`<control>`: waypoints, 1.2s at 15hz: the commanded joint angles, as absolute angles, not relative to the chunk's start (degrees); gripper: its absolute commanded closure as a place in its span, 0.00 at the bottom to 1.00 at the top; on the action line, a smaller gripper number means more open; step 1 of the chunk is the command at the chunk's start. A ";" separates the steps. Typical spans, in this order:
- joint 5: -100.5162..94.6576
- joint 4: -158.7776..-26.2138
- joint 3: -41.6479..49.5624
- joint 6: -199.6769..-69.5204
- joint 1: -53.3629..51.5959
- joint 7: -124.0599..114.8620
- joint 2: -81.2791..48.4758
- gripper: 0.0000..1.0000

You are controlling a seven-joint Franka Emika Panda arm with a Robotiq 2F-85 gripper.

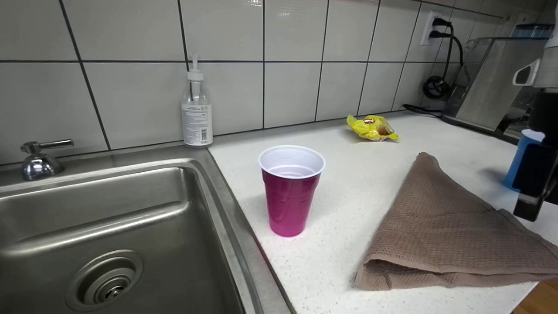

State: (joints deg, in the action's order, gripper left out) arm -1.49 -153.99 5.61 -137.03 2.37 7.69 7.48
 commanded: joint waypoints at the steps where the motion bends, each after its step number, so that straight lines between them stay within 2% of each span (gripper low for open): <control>1: -1.41 -153.95 5.14 -136.95 2.81 7.73 7.48 0.00; 11: 3.00 -147.95 2.66 -134.66 2.22 -4.90 5.99 0.00; 18: 0.90 -140.17 2.90 -136.71 2.90 -16.69 -0.61 0.00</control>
State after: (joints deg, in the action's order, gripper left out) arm 2.17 -144.82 3.37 -136.95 2.16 -10.89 3.54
